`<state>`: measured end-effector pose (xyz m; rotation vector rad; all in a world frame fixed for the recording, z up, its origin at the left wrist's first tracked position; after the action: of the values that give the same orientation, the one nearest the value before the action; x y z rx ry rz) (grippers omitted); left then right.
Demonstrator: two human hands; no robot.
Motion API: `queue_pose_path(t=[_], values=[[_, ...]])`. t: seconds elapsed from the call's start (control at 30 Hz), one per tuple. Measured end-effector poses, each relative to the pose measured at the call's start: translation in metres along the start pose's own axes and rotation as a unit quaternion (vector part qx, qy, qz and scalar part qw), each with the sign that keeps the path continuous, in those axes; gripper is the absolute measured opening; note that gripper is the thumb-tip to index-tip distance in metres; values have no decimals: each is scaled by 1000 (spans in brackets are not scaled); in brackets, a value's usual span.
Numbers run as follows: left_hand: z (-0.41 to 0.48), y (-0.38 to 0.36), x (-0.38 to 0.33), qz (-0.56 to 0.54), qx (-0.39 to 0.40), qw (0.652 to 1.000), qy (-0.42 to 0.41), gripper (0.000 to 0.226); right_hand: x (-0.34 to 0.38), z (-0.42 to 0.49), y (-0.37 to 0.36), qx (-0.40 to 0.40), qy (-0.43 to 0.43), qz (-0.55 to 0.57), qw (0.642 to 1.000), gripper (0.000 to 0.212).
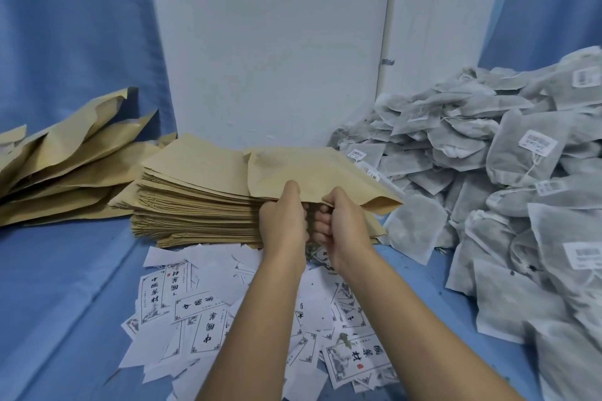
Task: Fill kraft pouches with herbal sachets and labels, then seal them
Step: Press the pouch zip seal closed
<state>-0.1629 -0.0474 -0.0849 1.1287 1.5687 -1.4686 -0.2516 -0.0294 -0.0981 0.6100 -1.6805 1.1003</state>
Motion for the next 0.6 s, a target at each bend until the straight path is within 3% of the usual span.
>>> queue_pose_path(t=[0.1, 0.23, 0.37, 0.53, 0.6], values=[[-2, -4, 0, -12, 45, 998, 34, 29, 1, -1, 0, 9, 2, -28, 1000, 33], [0, 0, -1, -27, 33, 999, 32, 24, -1, 2, 0, 6, -13, 50, 999, 31], [-4, -6, 3, 2, 76, 996, 54, 30, -4, -1, -1, 20, -19, 15, 999, 34], [2, -1, 1, -17, 57, 997, 46, 25, -6, 4, -2, 44, -64, 109, 991, 32], [-1, -6, 2, -2, 71, 996, 49, 27, -6, 3, -5, 66, -67, 90, 991, 41]])
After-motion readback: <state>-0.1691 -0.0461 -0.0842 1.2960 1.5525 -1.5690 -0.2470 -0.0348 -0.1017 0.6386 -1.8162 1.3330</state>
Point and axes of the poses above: each hand's wrist, its own z-axis towards the middle knuckle, its own y-axis out of the back of the hand, x = y × z, the point moved 6 cm from there along z, towards the middle knuckle, and after that the axes turned 5 degrees about -z, right-handed, at the moved point
